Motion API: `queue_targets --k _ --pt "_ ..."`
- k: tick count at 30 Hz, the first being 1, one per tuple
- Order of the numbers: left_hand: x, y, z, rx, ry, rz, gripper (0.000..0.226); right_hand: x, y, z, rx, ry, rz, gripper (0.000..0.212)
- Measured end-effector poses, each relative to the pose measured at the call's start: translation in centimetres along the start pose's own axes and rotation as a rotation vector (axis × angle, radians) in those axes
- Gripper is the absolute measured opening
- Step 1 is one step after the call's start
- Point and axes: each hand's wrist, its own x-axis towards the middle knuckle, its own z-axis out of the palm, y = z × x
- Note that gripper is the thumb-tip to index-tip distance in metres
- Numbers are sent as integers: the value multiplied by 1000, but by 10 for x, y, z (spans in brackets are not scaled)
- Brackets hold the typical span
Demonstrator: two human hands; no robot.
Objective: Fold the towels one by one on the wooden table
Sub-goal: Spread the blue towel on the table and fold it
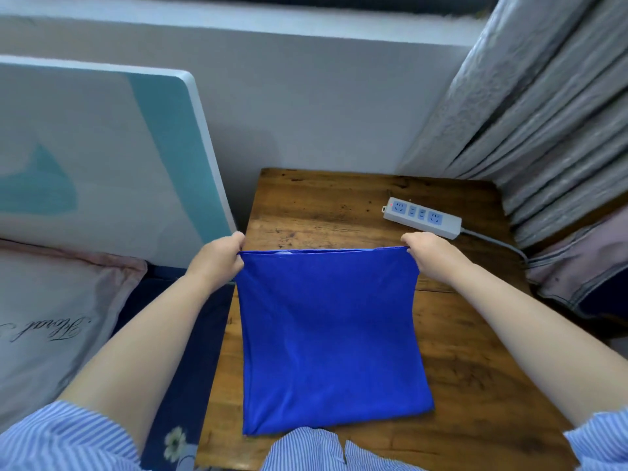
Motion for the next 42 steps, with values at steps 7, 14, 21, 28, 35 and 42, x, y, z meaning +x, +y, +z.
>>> queue_targets --k 7,14,21,28,35,42 --pt "-41 8 -8 419 -96 163 18 -55 -6 -6 -128 8 -35 22" --pt "-43 25 -34 88 102 29 23 -68 -4 -34 -223 150 81 23" --pt "-20 68 -114 -73 476 8 30 -67 8 -119 6 748 203 23" --pt "-29 56 -131 -87 813 135 39 -85 6 -133 2 1184 -45 16" --pt "-60 0 -32 277 399 467 32 -106 15 13 -47 769 -233 20" --pt "-112 -19 66 497 -162 529 21 -144 -9 149 -44 259 -45 48"
